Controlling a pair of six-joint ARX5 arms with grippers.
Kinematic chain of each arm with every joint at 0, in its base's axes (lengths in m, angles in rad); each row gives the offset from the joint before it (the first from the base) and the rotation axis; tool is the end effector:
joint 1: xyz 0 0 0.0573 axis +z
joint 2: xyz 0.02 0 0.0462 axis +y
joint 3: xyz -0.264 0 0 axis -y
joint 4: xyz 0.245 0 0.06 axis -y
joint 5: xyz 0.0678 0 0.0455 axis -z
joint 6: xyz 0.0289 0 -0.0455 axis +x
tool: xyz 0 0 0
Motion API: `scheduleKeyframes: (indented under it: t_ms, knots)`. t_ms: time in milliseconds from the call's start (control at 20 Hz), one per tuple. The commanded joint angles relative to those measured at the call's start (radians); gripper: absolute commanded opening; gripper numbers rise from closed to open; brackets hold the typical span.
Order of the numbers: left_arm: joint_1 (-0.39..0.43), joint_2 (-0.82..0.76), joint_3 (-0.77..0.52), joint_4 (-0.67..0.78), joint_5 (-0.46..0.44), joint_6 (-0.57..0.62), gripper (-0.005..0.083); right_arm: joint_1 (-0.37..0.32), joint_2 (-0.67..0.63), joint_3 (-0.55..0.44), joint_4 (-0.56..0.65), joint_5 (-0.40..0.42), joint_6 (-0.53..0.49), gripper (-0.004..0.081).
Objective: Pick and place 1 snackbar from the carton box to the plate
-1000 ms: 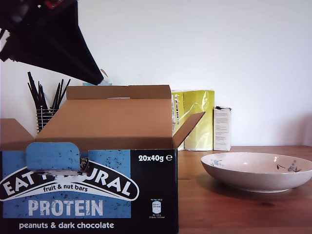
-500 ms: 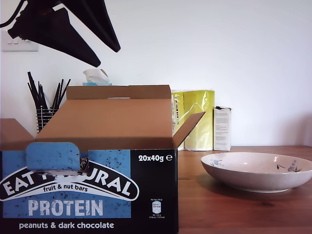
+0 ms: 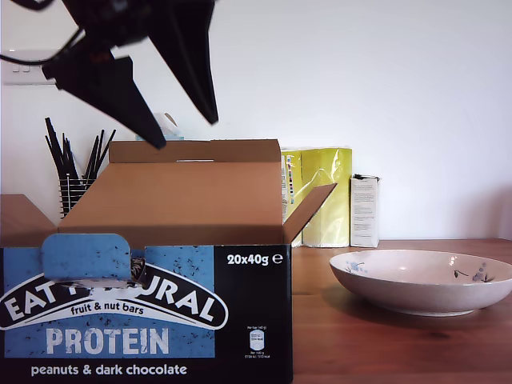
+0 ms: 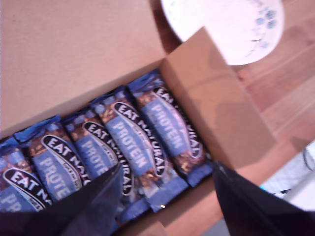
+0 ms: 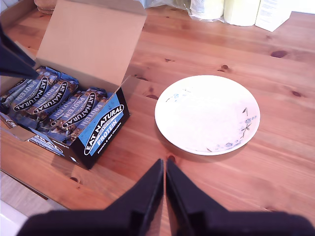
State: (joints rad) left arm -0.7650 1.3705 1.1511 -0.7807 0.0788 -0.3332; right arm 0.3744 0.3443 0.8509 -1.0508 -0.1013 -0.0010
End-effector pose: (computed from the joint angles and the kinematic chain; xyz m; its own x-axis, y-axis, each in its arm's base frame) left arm 0.1945 -0.1899 0.2862 0.3340 -0.4297 -0.8389 0.4829 0.8424 -0.2393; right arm 0.0354 0.0171 0.3140 0.7552 0.4054 -0.5151 -0.4448 0.8941 0.0515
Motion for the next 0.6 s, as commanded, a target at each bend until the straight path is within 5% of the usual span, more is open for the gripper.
scheduleKeyframes:
  t_ms: [0, 550]
  knots:
    - [-0.003, 0.034, -0.002, -0.001, -0.018, -0.009, 0.0538, -0.002, -0.002, 0.012, 0.007, 0.001, 0.000, -0.0013]
    - [-0.003, 0.224, -0.001, 0.081, -0.034, -0.034, 0.0537, -0.002, -0.002, 0.012, 0.013, 0.001, 0.000, -0.0013]
